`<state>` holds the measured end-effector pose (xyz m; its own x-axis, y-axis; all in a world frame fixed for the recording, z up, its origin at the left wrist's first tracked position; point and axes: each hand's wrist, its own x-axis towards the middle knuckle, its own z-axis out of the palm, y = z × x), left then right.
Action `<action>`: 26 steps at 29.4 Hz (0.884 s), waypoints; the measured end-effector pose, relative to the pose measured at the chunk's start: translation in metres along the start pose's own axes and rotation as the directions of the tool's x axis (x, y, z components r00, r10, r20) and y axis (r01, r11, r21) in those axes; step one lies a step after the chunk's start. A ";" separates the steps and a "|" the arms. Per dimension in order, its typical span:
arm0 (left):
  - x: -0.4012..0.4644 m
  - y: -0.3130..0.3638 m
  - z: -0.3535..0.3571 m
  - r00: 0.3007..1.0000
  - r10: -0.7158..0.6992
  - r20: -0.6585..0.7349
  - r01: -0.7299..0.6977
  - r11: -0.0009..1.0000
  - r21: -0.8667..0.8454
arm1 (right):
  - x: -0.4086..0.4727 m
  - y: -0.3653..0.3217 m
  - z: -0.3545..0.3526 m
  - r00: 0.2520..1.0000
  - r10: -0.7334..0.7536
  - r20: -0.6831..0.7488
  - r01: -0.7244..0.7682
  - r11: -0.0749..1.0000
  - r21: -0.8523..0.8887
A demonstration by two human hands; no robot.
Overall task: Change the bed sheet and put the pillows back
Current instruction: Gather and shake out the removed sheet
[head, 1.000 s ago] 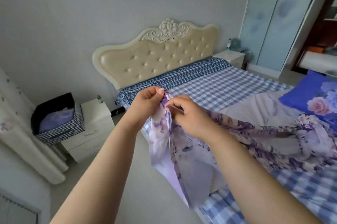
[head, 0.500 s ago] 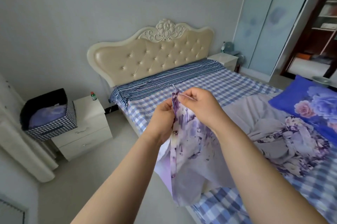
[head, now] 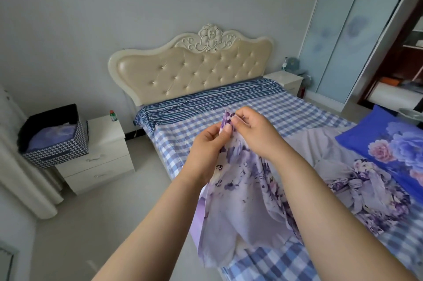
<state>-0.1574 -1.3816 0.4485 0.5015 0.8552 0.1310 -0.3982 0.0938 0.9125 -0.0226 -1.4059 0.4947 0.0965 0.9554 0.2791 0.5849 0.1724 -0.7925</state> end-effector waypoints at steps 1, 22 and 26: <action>0.003 -0.002 0.004 0.999 0.029 -0.024 -0.028 0.999 0.045 | 0.000 0.003 -0.002 1.000 -0.015 0.006 0.015 1.000 0.010; 0.023 -0.024 0.019 0.978 0.134 -0.161 -0.118 0.987 0.105 | 0.026 0.061 -0.037 0.954 0.035 0.298 -0.104 0.970 0.219; 0.027 -0.020 0.014 0.980 0.103 -0.168 -0.041 0.939 0.341 | 0.030 0.068 -0.036 0.986 -0.004 0.166 -0.029 0.979 0.200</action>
<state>-0.1256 -1.3675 0.4389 0.3215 0.9337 0.1577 -0.1325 -0.1206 0.9838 0.0485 -1.3742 0.4687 -0.0414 0.9812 0.1884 0.4090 0.1887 -0.8928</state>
